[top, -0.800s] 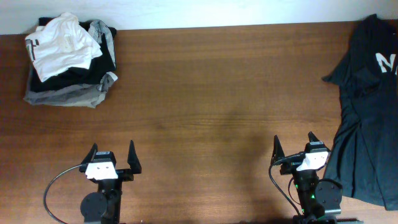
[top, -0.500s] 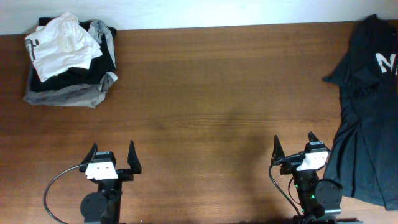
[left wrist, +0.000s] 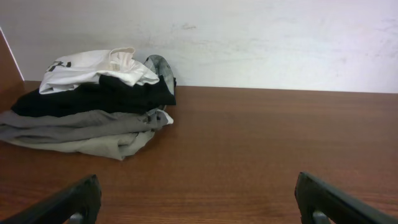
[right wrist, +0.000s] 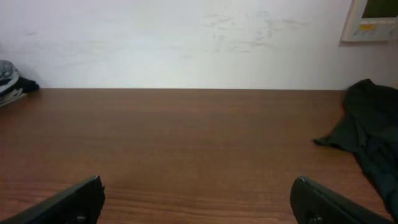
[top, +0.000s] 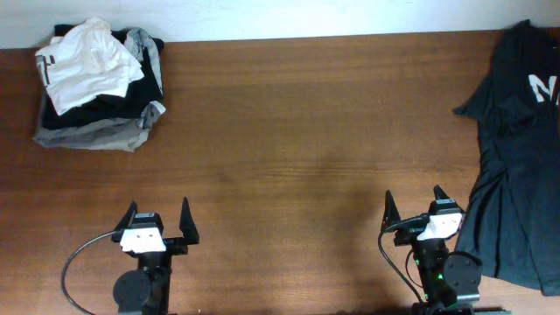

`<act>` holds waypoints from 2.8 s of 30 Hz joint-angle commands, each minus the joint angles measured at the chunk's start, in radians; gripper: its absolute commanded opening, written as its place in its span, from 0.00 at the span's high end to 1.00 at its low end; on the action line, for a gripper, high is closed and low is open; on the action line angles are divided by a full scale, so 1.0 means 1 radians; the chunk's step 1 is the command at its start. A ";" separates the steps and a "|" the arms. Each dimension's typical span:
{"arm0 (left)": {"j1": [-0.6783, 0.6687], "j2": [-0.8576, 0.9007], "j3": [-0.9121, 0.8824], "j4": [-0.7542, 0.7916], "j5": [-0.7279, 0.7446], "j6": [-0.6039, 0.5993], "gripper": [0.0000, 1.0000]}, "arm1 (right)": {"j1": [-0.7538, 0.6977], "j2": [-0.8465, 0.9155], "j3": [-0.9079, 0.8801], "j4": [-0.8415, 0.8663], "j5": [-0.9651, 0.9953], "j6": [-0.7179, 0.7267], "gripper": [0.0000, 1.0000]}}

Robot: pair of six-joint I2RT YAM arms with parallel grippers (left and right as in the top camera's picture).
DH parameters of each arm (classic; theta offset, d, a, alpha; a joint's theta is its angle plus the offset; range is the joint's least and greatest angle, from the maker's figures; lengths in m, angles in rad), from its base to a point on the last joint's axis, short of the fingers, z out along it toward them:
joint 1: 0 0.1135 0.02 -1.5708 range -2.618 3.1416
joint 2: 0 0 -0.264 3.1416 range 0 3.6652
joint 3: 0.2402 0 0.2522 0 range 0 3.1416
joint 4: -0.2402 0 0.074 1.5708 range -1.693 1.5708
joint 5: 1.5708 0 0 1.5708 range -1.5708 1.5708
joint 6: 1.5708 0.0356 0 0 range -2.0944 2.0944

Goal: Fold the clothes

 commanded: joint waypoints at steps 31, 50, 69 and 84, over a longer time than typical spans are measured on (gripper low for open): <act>0.005 -0.008 -0.009 0.000 0.011 0.023 0.01 | -0.009 0.545 0.556 0.133 0.001 -0.056 0.02; 0.005 -0.008 -0.009 0.000 0.011 0.023 0.01 | -0.512 1.969 1.707 -0.654 0.089 -0.097 0.01; 0.005 -0.008 -0.009 0.000 0.011 0.023 0.01 | -0.720 2.284 1.748 -0.391 -0.213 0.096 0.20; 0.005 -0.009 -0.009 0.000 0.011 0.023 0.01 | -0.721 2.335 1.758 -0.381 -0.206 0.096 0.82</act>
